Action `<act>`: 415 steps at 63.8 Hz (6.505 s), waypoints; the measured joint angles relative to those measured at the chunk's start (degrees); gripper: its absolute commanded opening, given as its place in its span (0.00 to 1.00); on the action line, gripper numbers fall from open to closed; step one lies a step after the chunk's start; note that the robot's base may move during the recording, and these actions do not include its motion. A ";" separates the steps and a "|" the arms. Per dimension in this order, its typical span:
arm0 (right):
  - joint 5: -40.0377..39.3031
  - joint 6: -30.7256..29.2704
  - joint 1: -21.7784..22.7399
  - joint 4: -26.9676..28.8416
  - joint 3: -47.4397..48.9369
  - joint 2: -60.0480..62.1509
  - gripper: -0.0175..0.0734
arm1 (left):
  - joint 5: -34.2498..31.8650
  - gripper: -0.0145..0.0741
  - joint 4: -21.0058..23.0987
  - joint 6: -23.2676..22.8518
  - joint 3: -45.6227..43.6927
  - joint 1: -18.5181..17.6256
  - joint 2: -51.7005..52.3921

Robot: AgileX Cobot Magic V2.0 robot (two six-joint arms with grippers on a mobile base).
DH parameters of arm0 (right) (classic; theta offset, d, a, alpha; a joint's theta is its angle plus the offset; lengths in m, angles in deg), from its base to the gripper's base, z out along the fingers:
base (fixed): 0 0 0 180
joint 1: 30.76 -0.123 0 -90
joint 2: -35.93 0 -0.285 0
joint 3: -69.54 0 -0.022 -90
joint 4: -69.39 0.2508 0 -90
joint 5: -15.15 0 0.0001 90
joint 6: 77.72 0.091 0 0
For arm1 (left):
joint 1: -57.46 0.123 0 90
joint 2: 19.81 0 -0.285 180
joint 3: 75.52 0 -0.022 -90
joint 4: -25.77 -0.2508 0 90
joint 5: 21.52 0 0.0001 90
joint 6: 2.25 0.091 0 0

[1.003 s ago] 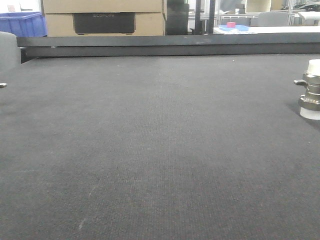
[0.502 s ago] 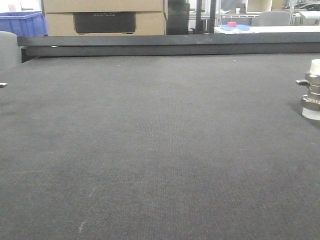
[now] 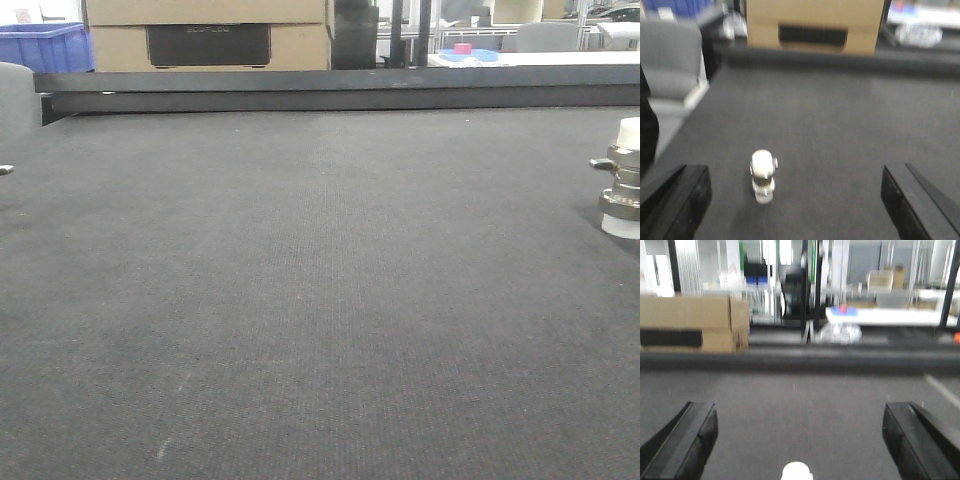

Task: Place valve from conveyor to right shelf box
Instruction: 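Move both grippers down over the white-capped silver valves on the conveyor, then close the left and right grippers around one valve each, then lift both held valves up off the conveyor surface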

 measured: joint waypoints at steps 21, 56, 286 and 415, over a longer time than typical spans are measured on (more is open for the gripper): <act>18.56 0.00 0.00 0.00 19.92 -22.03 0.82 | 12.31 0.83 0.23 0.00 -12.48 -1.92 -14.24; 48.96 -0.33 -0.10 -3.80 49.02 -59.73 0.82 | 13.94 0.83 0.48 0.00 -14.48 -2.90 -18.43; 38.11 -1.78 -0.55 0.62 31.91 -51.48 0.02 | 33.56 0.82 -0.53 9.12 -54.41 6.04 -81.54; 26.81 -1.78 -0.55 0.62 7.60 -7.82 0.02 | 7.48 0.04 4.59 8.99 -7.40 -0.56 -5.96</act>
